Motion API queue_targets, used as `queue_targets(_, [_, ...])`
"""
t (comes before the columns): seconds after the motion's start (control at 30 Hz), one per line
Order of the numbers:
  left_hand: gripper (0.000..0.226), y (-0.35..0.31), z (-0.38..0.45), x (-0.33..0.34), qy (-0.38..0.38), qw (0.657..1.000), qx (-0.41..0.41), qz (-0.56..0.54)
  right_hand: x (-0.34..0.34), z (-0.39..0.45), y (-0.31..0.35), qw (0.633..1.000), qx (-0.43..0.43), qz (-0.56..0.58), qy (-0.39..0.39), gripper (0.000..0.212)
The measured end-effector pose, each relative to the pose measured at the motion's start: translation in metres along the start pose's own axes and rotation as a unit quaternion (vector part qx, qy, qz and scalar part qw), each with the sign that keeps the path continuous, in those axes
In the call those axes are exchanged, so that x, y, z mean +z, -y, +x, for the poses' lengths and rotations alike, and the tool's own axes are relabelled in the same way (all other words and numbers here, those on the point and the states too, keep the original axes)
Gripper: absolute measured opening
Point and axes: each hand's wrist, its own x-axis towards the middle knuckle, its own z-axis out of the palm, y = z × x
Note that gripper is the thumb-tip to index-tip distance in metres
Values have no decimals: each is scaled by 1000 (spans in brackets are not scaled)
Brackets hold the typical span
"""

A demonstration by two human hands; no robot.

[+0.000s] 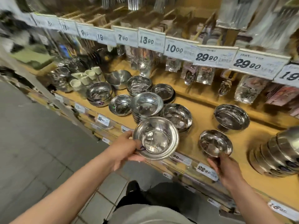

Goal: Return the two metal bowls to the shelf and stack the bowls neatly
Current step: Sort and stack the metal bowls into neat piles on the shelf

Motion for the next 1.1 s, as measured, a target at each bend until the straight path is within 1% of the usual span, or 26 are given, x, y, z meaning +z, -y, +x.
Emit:
queue_targets(0.13, [45,-29,-3,-28,-16,998,23,-52,6,0,-1,998,14,-56,-35,31])
queue_targets(0.23, [44,-55,5,-40,-11,997,34,-70,11,-6,-2,987,-15,-135,-80,34])
queue_targets(0.3, [41,-71,15,-45,-8,997,41,-71,12,-12,-2,967,-44,-217,-128,39])
queue_targets(0.37, [40,-85,25,-50,7,997,46,-60,17,-22,-2,934,-74,-294,-191,49])
queue_targets(0.43, [38,-96,37,-56,23,997,45,-49,24,-37,-2,911,-115,-309,-248,58])
queue_targets(0.47, [36,-100,44,-59,31,998,41,-46,30,-46,-2,902,-140,-308,-268,57])
queue_targets(0.53, [31,-108,55,-65,52,997,27,-41,49,-69,-3,887,-213,-296,-281,43])
queue_targets(0.6, [29,-115,66,-70,71,997,17,-32,77,-90,-6,874,-295,-284,-261,37])
queue_targets(0.63, [29,-118,71,-71,77,996,16,-30,95,-100,-5,873,-323,-277,-236,34])
queue_targets(0.67, [29,-121,77,-73,81,996,16,-31,115,-108,-3,882,-335,-265,-199,29])
queue_targets(0.7, [29,-124,82,-73,86,996,16,-34,137,-113,-2,900,-332,-240,-149,24])
queue_targets(0.77, [31,-130,88,-72,98,995,11,-36,183,-123,-2,940,-293,-170,-35,13])
queue_targets(0.83, [35,-134,91,-72,116,993,-2,-25,223,-127,-3,952,-256,-162,27,7])
queue_targets(0.9, [39,-137,95,-73,144,989,-19,-17,249,-124,-8,951,-241,-189,42,20])
queue_targets(0.97, [42,-139,101,-75,168,985,-31,-11,263,-121,-10,947,-241,-210,12,35])
queue_targets(1.0, [42,-140,104,-77,177,984,-34,-3,266,-118,-11,947,-242,-211,-2,35])
queue_targets(1.07, [40,-142,112,-80,196,980,-36,24,268,-112,-12,947,-247,-206,-21,23])
queue_targets(1.1, [37,-143,116,-81,206,977,-34,47,268,-109,-12,946,-247,-209,-33,21])
